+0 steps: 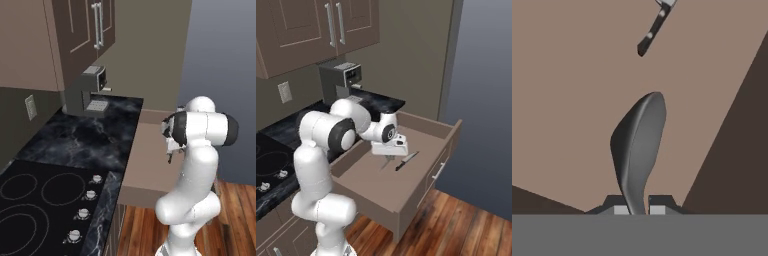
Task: Pick up the metallic utensils from the counter and place them in the open drawer. Make sure not to pick up any wooden utensils.
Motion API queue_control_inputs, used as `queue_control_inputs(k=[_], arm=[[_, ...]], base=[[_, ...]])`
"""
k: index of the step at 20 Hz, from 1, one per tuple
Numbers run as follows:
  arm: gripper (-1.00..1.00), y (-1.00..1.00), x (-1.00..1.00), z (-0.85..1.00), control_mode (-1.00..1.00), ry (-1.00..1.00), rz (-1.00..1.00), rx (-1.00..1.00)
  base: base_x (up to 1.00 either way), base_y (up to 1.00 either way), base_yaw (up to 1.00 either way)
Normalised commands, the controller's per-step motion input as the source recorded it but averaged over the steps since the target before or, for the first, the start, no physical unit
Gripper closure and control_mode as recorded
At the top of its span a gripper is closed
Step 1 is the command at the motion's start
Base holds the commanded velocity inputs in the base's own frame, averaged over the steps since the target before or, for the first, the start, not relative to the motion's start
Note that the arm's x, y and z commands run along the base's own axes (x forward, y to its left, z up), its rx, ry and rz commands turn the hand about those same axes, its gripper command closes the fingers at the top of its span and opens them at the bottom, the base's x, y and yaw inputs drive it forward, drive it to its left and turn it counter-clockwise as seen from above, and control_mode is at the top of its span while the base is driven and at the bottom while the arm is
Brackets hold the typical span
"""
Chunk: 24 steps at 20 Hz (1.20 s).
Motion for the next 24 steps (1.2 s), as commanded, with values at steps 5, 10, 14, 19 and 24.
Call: queue_control_inputs(k=[5, 10, 14, 19, 24], arm=[[1.0, -0.13, 0.73, -0.53, -1.0, 0.11, 0.0, 0.02], [1.0, -0.23, 0.52, -0.44, -1.0, 0.09, 0.0, 0.03], [1.0, -0.06, 0.28, -0.55, -1.0, 0.05, -0.01, 0.0], [1.0, -0.04, 0.02, -0.54, -1.0, 0.02, -0.01, 0.0], [1.0, -0.05, 0.0, -0.44, -1.0, 0.02, -0.01, 0.01]], base=[[0.0, 0.0, 0.0], [0.0, 0.0, 0.0], [0.0, 0.0, 0.0], [0.0, 0.0, 0.0], [0.0, 0.0, 0.0]])
